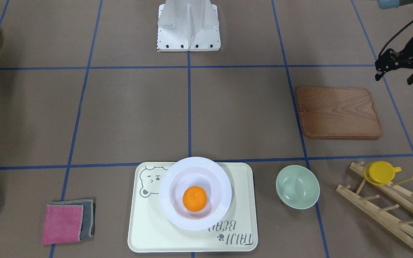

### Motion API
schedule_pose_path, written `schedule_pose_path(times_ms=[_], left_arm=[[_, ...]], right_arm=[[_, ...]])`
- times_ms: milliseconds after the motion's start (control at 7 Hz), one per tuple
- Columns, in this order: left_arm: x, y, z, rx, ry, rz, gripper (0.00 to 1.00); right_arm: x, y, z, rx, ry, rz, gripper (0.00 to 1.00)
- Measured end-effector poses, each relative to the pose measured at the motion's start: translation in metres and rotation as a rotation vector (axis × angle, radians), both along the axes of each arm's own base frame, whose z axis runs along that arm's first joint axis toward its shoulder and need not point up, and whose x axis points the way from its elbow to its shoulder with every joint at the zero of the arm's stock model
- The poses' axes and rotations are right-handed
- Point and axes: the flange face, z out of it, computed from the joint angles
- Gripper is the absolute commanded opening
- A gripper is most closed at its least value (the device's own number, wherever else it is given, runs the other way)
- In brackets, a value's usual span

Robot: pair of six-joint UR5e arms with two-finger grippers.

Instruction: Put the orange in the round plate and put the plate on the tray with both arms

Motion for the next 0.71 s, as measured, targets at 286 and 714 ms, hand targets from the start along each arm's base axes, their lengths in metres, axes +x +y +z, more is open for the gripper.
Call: schedule_pose_path(times_ms=[286, 714], left_arm=[[-0.003, -0.001, 0.002, -0.005, -0.001, -0.006, 0.98], [-0.043, -0.015, 0.039, 0.004, -0.032, 0.018, 0.98]], right_arm=[[0.000, -0.001, -0.002, 0.006, -0.001, -0.002, 1.00], [0.000, -0.005, -0.005, 0.017, -0.001, -0.002, 1.00]])
